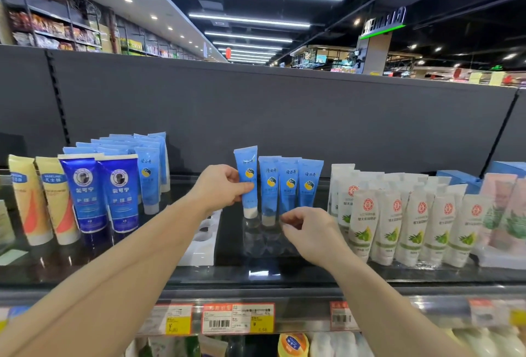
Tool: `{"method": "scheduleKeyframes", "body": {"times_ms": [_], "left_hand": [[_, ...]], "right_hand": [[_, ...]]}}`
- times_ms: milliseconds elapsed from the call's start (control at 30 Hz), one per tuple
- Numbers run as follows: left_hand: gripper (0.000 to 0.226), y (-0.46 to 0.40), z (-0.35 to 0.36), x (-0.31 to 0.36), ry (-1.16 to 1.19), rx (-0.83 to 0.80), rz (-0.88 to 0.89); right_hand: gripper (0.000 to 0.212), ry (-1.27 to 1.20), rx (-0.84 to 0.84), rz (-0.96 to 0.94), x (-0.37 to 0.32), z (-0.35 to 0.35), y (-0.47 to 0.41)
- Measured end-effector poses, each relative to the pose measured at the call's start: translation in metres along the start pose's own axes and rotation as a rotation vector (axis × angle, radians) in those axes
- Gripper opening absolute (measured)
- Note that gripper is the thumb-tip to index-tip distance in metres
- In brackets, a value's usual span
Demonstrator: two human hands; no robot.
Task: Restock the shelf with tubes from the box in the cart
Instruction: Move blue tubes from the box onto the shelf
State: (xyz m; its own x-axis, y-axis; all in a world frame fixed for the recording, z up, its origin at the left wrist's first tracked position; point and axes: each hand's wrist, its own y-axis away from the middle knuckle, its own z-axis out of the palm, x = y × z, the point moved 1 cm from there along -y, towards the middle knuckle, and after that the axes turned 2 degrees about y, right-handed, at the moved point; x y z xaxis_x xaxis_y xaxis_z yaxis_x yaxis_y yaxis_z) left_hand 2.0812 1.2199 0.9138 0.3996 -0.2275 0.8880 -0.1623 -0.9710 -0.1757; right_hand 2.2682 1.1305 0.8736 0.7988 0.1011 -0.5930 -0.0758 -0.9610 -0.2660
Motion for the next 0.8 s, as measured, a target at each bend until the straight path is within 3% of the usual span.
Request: {"method": "scheduleKeyframes", "body": {"times_ms": [800], "left_hand": [[0.03,-0.0003,0.0063,-0.0056,0.005,-0.108,-0.087]], "right_hand": [[0.025,0.001,0.014,-0.009,0.0014,0.0016,-0.0038]]}}
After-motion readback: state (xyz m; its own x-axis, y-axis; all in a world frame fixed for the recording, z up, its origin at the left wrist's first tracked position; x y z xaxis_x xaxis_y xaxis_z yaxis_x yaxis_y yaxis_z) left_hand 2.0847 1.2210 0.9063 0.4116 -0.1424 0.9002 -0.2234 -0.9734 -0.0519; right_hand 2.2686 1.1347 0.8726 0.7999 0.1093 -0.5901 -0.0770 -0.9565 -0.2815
